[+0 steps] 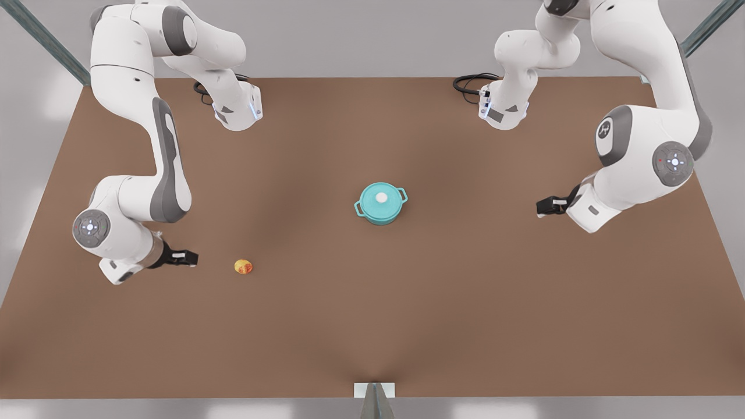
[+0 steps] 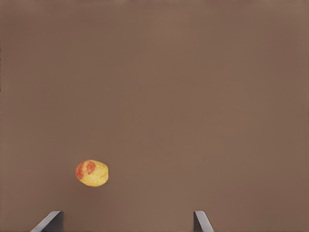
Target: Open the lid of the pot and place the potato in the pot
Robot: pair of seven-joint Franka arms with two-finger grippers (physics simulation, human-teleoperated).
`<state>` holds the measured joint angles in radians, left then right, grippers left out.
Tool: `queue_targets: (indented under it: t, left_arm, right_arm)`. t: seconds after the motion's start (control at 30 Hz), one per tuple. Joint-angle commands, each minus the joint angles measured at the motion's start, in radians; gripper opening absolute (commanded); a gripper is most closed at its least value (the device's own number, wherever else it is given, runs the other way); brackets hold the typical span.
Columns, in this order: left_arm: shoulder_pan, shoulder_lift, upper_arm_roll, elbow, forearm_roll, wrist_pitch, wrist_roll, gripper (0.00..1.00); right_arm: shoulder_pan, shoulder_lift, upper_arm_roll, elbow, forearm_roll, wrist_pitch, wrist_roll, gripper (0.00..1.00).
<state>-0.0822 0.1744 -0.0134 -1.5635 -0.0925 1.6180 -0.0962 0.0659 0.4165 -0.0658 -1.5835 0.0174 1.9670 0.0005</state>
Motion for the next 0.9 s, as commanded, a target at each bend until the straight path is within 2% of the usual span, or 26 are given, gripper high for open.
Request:
queue_targets:
  t: [0.0, 0.1, 0.13, 0.2, 0.23, 0.27, 0.3, 0.37, 0.43, 0.5, 0.6, 0.73, 0.87]
  left_arm:
    - [-0.001, 0.002, 0.001, 0.002, -0.013, 0.057, -0.056, 1.0]
    - [-0.03, 0.013, -0.04, 0.003, -0.006, 0.046, -0.06, 1.0]
    - [-0.082, 0.04, -0.097, 0.003, 0.0, 0.057, -0.118, 1.0]
    - [-0.257, 0.092, -0.108, 0.003, -0.001, 0.138, -0.324, 1.0]
    - [-0.349, 0.123, -0.108, 0.005, 0.034, 0.183, -0.436, 1.0]
    - [-0.47, 0.181, -0.108, 0.013, 0.155, 0.197, -0.58, 1.0]
    - [-0.501, 0.2, -0.111, -0.027, 0.152, 0.284, -0.626, 1.0]
    - [-0.539, 0.211, -0.143, -0.113, 0.103, 0.453, -0.864, 1.0]
    - [-0.574, 0.246, -0.143, -0.11, 0.111, 0.487, -0.982, 1.0]
    - [-0.623, 0.298, -0.142, -0.115, 0.112, 0.602, -1.151, 1.0]
    - [-0.654, 0.33, -0.142, -0.122, 0.154, 0.629, -1.206, 1.0]
    - [-0.669, 0.304, -0.142, -0.262, 0.249, 0.724, -1.198, 1.0]
    - [-0.66, 0.301, -0.14, -0.286, 0.289, 0.737, -1.188, 1.0]
  right_arm:
    - [0.0, -0.001, 0.0, 0.0, 0.001, 0.087, -0.001, 1.0]
    - [0.008, 0.001, 0.008, 0.0, -0.008, 0.089, -0.017, 1.0]
    - [0.028, -0.001, 0.015, 0.002, -0.014, 0.087, -0.075, 1.0]
    - [0.046, -0.019, 0.03, 0.01, -0.028, 0.069, -0.47, 1.0]
    - [0.052, -0.019, 0.067, 0.011, -0.036, 0.066, -0.596, 1.0]
    - [0.097, -0.018, 0.069, 0.022, -0.053, 0.066, -0.646, 1.0]
    - [0.15, -0.013, 0.072, 0.022, -0.074, 0.067, -0.671, 1.0]
    - [0.222, 0.028, 0.081, 0.023, -0.063, 0.084, -0.659, 1.0]
    - [0.282, 0.033, 0.086, 0.022, -0.063, 0.084, -0.651, 1.0]
    - [0.311, 0.031, 0.089, 0.022, -0.067, 0.084, -0.652, 1.0]
    - [0.292, 0.031, 0.077, -0.009, -0.071, 0.125, -0.692, 1.0]
    - [0.242, 0.059, 0.049, -0.084, -0.071, 0.197, -0.711, 1.0]
    - [0.193, 0.104, 0.049, -0.107, -0.068, 0.199, -0.725, 1.0]
